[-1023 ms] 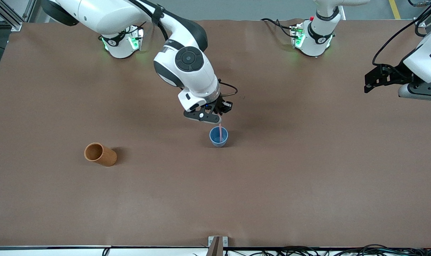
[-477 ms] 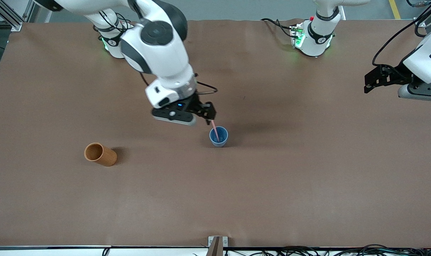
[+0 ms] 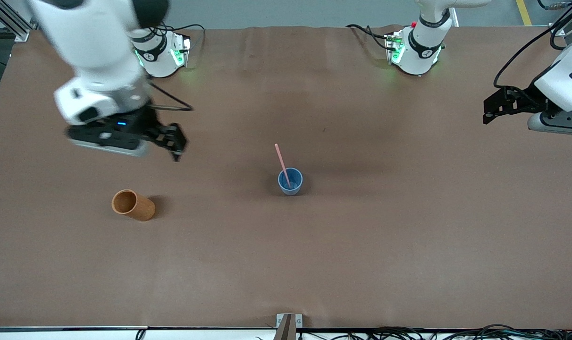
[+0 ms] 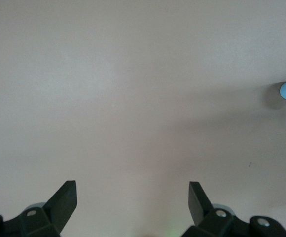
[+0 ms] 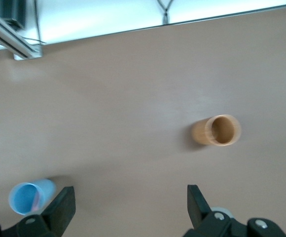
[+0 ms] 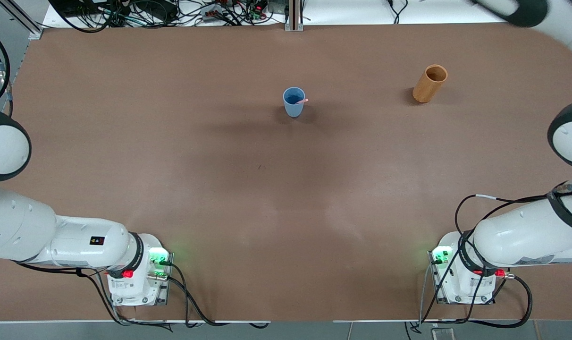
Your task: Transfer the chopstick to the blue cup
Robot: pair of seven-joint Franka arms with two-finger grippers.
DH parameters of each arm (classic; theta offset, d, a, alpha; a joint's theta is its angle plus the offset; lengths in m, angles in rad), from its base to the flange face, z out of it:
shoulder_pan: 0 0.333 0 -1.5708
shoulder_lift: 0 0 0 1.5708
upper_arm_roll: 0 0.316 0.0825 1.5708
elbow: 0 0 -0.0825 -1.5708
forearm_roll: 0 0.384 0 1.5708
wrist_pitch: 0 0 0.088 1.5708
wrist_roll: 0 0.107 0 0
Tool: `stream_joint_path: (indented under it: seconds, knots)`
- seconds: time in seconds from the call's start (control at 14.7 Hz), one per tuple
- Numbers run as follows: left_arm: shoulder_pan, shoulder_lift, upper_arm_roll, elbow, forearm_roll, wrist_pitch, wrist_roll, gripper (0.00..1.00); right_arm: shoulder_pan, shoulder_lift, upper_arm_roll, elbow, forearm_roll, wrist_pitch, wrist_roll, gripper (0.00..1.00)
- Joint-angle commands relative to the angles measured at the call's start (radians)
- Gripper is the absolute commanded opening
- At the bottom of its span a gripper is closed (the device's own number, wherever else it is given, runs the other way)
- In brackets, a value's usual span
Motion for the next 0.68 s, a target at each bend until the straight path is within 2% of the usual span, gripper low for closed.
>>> stream_joint_path:
  seconds: [0.0, 0.14, 0.27, 0.41, 0.61]
  knots:
    - [0.003, 0.007, -0.001, 0.018, -0.014, -0.001, 0.000, 1.00, 0.000, -0.100, -0.174, -0.052, 0.108, -0.066, -0.231, 1.00]
    - [0.003, 0.007, -0.001, 0.018, -0.014, -0.002, 0.003, 1.00, -0.009, -0.137, -0.292, -0.052, 0.200, -0.114, -0.389, 1.00]
    - [0.005, 0.007, -0.001, 0.018, -0.014, -0.002, 0.003, 1.00, -0.026, -0.177, -0.373, -0.052, 0.234, -0.193, -0.526, 1.00]
    - [0.005, 0.007, -0.001, 0.018, -0.014, -0.001, 0.003, 1.00, -0.052, -0.223, -0.400, -0.072, 0.234, -0.244, -0.554, 1.00]
    - [0.005, 0.007, -0.001, 0.018, -0.012, -0.002, 0.006, 1.00, -0.087, -0.273, -0.400, -0.120, 0.231, -0.273, -0.565, 1.00]
